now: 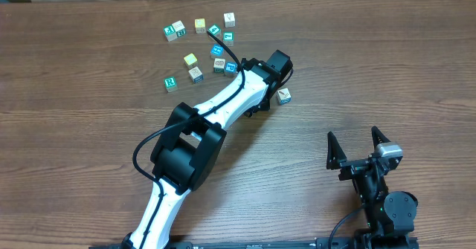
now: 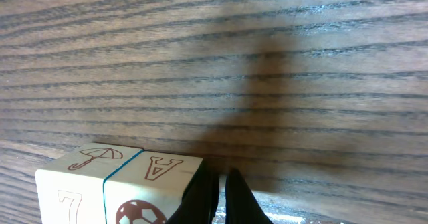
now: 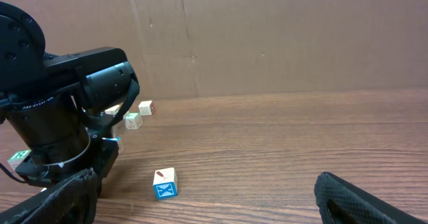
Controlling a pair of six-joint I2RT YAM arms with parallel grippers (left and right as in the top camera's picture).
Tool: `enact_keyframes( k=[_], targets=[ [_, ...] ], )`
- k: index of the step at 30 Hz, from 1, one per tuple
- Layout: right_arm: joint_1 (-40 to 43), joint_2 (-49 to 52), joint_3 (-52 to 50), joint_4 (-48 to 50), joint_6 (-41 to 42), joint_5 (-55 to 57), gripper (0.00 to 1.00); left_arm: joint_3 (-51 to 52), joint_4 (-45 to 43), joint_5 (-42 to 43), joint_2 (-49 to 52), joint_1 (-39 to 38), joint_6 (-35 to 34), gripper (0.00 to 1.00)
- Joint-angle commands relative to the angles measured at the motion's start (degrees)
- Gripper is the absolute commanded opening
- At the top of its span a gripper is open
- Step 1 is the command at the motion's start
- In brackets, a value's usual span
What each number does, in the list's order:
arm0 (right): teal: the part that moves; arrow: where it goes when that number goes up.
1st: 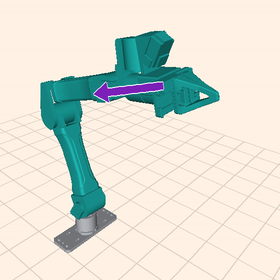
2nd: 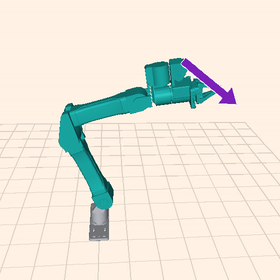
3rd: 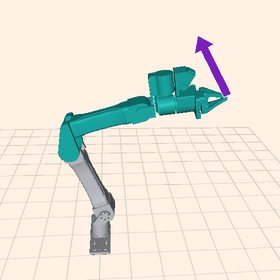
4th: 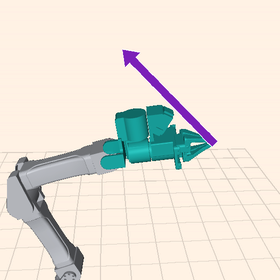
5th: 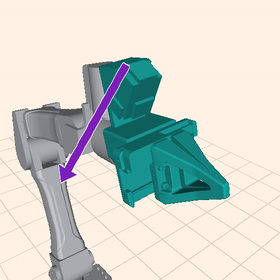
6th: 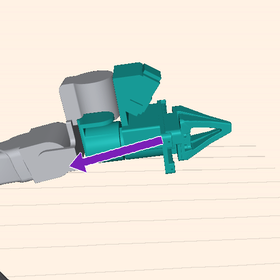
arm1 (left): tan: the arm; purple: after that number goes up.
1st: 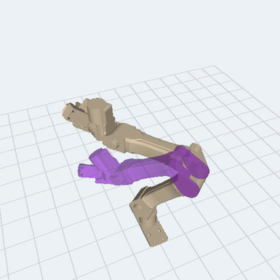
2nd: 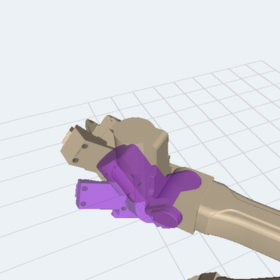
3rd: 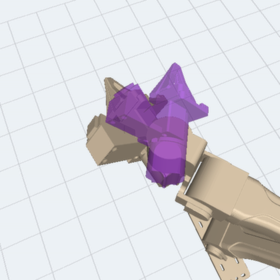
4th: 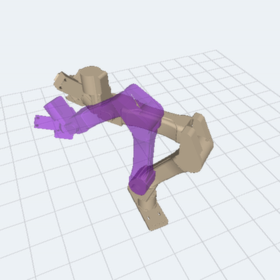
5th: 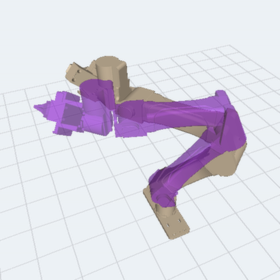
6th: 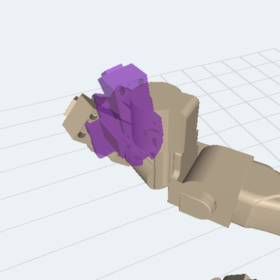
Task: Form a horizontal line
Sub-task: 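Push the soccer-ball block against the umbrella block with the left gripper, then open the left gripper and retract the left arm to the upper left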
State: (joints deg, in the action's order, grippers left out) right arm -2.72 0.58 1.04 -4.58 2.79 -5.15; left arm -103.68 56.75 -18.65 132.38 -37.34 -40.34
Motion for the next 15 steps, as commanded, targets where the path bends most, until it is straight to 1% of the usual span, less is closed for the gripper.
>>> enact_keyframes(
  k=[1, 5, 6, 7, 9, 10, 12, 13, 14, 15],
  targets=[
    [0.17, -0.42, -0.59, 0.20, 0.15, -0.09, 1.00, 0.46, -1.42, 1.33, 1.38, 0.46, -0.33, 0.04],
    [0.17, -0.42, -0.59, 0.20, 0.15, -0.09, 1.00, 0.02, -4.94, 5.38, 1.33, 0.55, 4.61, 0.04],
    [0.17, -0.42, -0.59, 0.20, 0.15, -0.09, 1.00, -0.70, -4.83, 5.35, 1.33, 0.66, 5.01, 0.04],
    [0.17, -0.42, -0.59, 0.20, 0.15, -0.09, 1.00, -3.30, -3.87, 5.40, 1.33, 1.01, 6.10, 0.04],
    [0.17, -0.42, -0.59, 0.20, 0.15, -0.09, 1.00, -7.50, -1.44, 5.40, 1.31, 1.46, 6.12, 0.04],
    [0.17, -0.42, -0.59, 0.20, 0.15, -0.09, 1.00, -13.38, 1.84, 5.40, 1.31, 2.16, 6.34, 0.04],
    [0.17, -0.42, -0.59, 0.20, 0.15, -0.09, 1.00, -19.93, 4.90, 5.35, 1.31, 3.02, 8.31, 0.04],
    [0.17, -0.42, -0.59, 0.20, 0.15, -0.09, 1.00, -25.46, 7.56, 4.90, 1.31, 4.02, 9.97, 0.06],
    [0.17, -0.42, -0.59, 0.20, 0.15, -0.09, 1.00, -28.65, 9.16, 4.35, 1.31, 4.83, 10.86, 0.07],
    [0.17, -0.42, -0.59, 0.20, 0.15, -0.09, 1.00, -33.35, 11.98, 2.49, 1.31, 6.51, 11.23, 0.08]
  ],
)
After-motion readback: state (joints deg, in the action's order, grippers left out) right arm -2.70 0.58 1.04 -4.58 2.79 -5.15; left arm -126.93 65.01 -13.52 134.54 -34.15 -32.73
